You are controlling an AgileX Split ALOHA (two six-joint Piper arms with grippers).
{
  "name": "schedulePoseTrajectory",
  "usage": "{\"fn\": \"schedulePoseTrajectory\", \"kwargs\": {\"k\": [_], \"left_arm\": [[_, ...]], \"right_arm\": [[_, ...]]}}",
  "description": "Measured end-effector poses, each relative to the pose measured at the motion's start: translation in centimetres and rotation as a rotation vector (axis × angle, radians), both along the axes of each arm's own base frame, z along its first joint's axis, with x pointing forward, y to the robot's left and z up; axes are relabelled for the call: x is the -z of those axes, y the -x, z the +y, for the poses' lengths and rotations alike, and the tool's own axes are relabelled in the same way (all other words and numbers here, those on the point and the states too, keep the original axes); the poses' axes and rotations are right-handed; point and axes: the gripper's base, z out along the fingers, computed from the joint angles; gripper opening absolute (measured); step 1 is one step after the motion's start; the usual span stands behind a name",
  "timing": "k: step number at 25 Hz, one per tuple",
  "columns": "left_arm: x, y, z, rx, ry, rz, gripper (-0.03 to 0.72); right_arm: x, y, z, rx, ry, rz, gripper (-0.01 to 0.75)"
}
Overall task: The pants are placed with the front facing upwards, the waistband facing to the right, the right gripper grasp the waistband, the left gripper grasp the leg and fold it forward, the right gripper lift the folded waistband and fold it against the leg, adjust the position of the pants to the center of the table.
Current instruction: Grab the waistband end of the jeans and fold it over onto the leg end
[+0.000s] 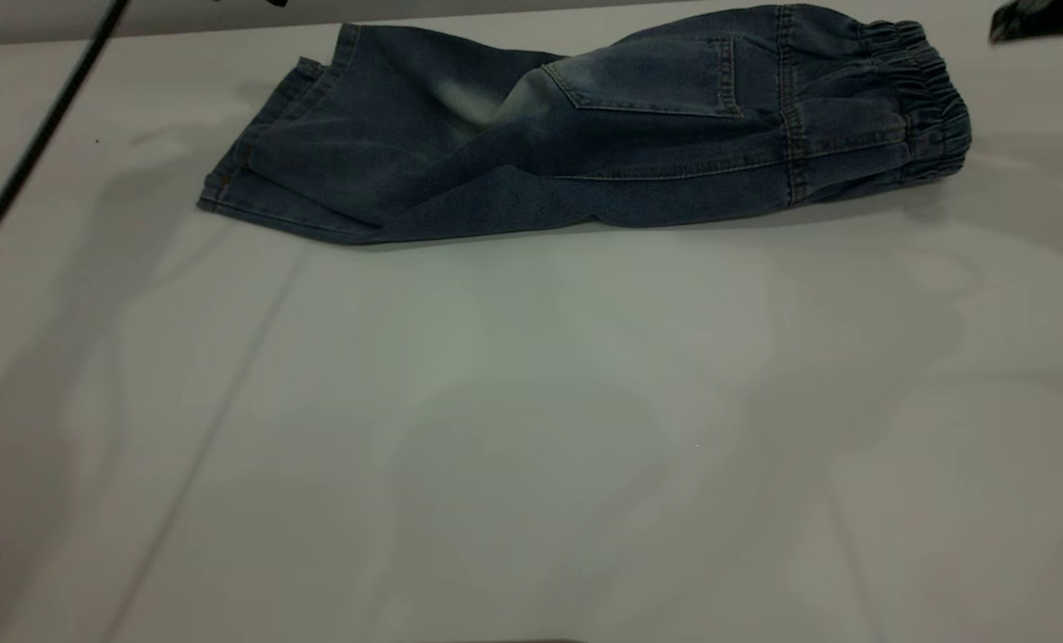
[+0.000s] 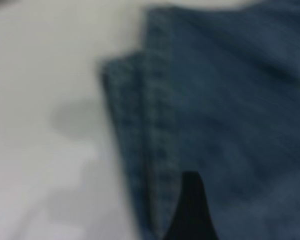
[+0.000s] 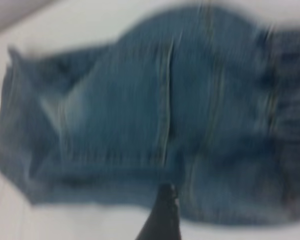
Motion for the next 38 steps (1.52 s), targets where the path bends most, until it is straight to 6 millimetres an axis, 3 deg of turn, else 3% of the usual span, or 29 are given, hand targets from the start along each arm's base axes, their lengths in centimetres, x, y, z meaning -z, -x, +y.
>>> {"fn": "schedulePoseTrajectory", "kwargs": {"k": [5, 13, 25, 30, 33, 38], "left_arm": [[0.2, 1.2, -1.3, 0.123, -0.041, 0.109, 0.526], [0.2, 1.7, -3.5, 0.170, -0.056, 0.110, 0.526], [0.1, 1.9, -5.9, 0.204, -0.048, 0.078, 0.526], [0.0, 2.0, -7.1, 0.220, -0.049, 0.055, 0.526], [-0.1, 2.1, -8.3, 0.234, -0.049, 0.024, 0.526], [-0.5, 2.0, -10.5, 0.245, -0.046, -0.068, 0.526]], "right_arm": [[0.7, 0.8, 0.5, -0.041, -0.052, 0.114, 0.594], [5.1, 0.5, 0.0, 0.060, -0.116, 0.225, 0.594], [9.8, -2.6, -1.8, 0.228, -0.313, 0.282, 0.594], [10.5, -3.2, -1.9, 0.234, -0.386, 0.299, 0.575], [10.8, -3.2, -1.9, 0.235, -0.390, 0.306, 0.477], [11.3, -3.1, -1.9, 0.187, -0.347, 0.298, 0.101]]}}
